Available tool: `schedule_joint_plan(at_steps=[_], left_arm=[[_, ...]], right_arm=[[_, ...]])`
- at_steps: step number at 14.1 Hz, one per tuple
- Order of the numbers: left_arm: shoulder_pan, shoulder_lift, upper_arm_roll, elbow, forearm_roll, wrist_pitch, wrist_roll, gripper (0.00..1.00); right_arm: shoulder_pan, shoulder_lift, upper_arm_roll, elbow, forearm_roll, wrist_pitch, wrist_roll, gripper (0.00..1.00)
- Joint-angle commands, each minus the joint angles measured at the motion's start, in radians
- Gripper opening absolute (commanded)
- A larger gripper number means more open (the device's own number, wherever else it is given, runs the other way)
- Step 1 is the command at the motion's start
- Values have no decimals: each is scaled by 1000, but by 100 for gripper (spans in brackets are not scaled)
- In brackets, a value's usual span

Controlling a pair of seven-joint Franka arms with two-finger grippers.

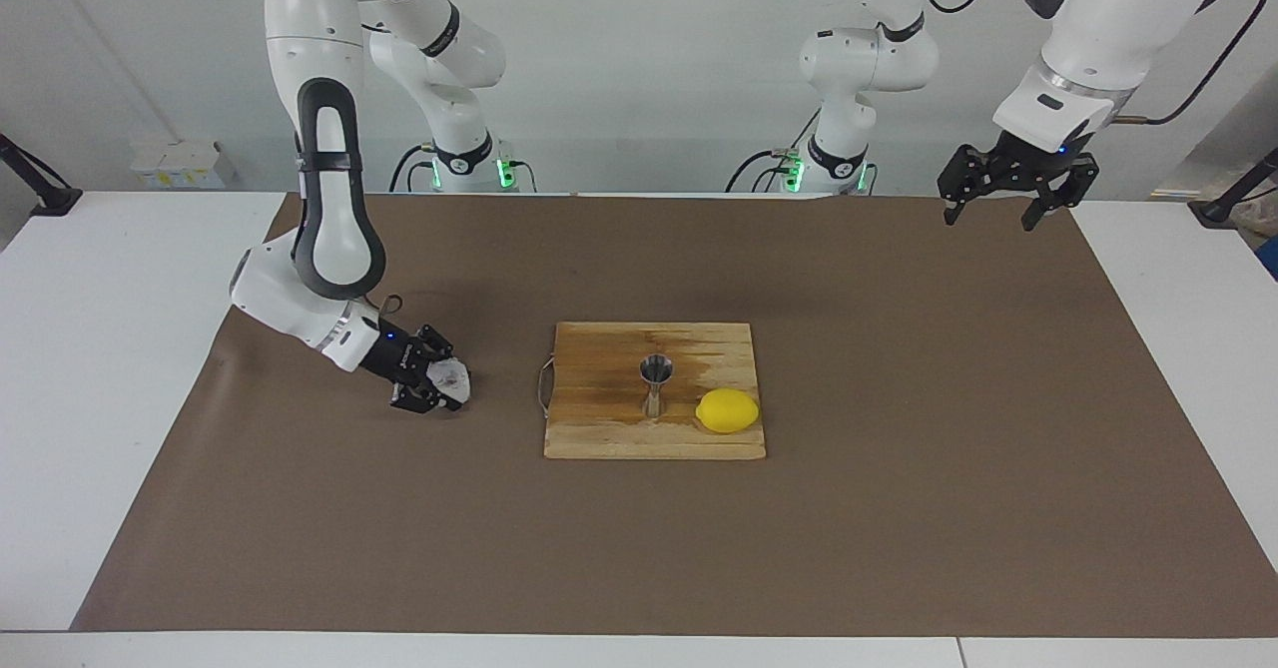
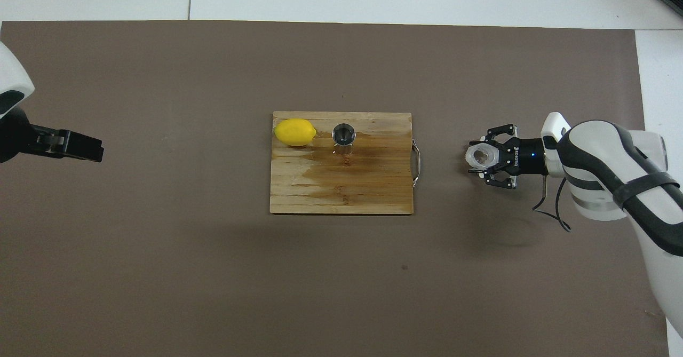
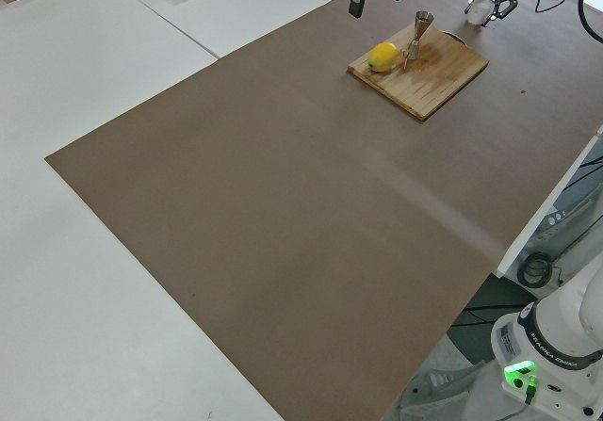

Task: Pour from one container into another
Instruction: 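Carry the white cup back and lower it onto the table, then open the right gripper and withdraw it from the white cup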

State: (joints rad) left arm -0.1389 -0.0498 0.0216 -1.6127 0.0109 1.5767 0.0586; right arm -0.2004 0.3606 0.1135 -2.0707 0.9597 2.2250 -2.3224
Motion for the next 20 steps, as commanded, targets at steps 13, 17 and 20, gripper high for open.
schedule_joint_plan(at_steps=[13, 17, 20], left_arm=[[1, -7, 1, 2, 12, -15, 1, 100], [1, -7, 0, 2, 12, -15, 1, 100], [1, -7, 1, 2, 12, -15, 1, 100]], right_arm=[[84, -256, 8, 37, -677, -82, 1180, 100], [137, -255, 8, 69, -846, -174, 1676, 100], [159, -255, 9, 118, -944, -276, 1998, 100]])
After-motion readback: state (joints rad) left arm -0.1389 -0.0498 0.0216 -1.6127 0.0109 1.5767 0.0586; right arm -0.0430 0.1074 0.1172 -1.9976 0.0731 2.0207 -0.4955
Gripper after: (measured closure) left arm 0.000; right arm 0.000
